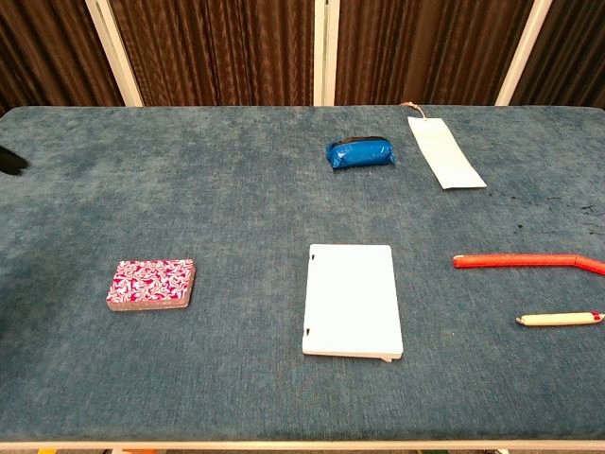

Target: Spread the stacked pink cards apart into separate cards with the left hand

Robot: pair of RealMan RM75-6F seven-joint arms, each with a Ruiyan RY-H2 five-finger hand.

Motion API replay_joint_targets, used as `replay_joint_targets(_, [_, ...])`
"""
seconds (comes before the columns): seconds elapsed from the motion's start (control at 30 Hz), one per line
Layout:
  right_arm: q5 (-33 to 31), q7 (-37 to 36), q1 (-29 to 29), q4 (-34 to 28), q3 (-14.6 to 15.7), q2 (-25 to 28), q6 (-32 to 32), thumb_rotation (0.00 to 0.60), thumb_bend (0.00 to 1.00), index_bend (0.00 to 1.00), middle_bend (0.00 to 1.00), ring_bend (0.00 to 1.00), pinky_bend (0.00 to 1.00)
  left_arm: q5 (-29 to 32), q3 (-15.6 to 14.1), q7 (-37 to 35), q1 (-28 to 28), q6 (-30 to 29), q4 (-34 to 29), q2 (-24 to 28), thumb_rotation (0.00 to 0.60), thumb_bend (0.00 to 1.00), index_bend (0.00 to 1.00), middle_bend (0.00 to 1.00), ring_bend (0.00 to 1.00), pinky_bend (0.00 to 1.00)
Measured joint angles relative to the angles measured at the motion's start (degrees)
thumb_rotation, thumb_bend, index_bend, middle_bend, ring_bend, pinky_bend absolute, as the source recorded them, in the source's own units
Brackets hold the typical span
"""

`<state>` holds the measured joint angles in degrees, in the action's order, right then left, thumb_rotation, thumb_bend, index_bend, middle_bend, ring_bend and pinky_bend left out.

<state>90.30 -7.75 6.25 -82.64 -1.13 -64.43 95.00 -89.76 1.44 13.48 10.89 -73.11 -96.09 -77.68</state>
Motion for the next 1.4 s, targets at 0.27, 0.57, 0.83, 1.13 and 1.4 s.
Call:
replay_joint_targets(0.27, [-0.6,-0.1,0.0,0.1,-0.2,0.1,-0.3,0.600,0.14,0.00,0.00,0.00,0.00,3.2,1.3,0.8,5.1,6.6,2.7,-5.5,0.600,0.09,0.17,0.21,0.09,0.15])
replay_joint_targets(0.57, [-0.8,-0.5,-0.1,0.4,-0.2,0.0,-0.8,0.600,0.14,0.00,0.00,0.00,0.00,7.6,2.4,5.7,8.3,9.7,3.1,-10.9,0.600,0.09,0.18,0.25,0.09,0.15])
replay_joint_targets(0.83, [-1.1,-1.1,-0.1,0.6,-0.3,0.2,-0.9,0.600,0.14,0.00,0.00,0.00,0.00,11.3,2.8,8.3,10.5,11.7,5.9,-14.2,0.600,0.09,0.19,0.26,0.09,0.15])
replay_joint_targets(1.13, [-1.0,-0.8,-0.2,0.2,-0.3,0.3,-1.0,0.600,0.14,0.00,0.00,0.00,0.00,12.8,2.2,9.8,11.6,11.6,7.3,-15.0,0.600,0.09,0.19,0.26,0.09,0.15])
replay_joint_targets(1.4, [-1.2,-0.7,-0.2,0.3,-0.3,0.2,-1.1,0.600,0.14,0.00,0.00,0.00,0.00,13.9,1.9,8.8,12.0,11.5,9.8,-16.5,0.600,0.09,0.19,0.28,0.09,0.15])
